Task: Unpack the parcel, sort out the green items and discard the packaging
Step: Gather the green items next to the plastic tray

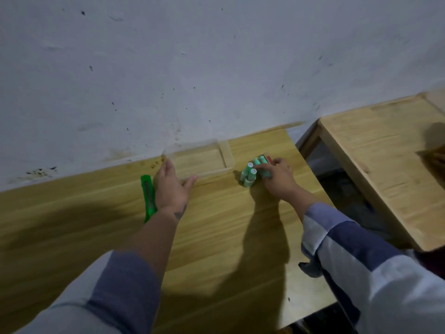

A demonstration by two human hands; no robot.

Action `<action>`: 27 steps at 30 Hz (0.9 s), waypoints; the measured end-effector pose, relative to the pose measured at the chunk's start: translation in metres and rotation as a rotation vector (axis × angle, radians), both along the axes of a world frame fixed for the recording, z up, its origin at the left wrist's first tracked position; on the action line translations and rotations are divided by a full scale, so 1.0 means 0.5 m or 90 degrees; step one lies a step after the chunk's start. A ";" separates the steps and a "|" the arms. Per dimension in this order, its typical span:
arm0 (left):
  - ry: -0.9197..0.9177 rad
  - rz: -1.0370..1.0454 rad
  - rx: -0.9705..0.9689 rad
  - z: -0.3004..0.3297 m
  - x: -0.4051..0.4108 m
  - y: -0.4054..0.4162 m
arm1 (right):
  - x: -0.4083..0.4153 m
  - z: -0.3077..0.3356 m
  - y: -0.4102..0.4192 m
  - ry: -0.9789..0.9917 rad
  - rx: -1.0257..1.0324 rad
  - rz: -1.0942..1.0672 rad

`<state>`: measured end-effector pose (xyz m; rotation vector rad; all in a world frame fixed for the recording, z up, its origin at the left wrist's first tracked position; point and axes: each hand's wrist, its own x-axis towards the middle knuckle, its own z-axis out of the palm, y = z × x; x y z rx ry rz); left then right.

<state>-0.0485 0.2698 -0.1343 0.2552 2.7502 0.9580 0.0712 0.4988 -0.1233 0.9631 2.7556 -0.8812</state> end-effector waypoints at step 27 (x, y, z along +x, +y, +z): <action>-0.020 0.022 0.054 -0.008 -0.008 0.007 | -0.027 0.009 -0.005 0.038 -0.108 0.042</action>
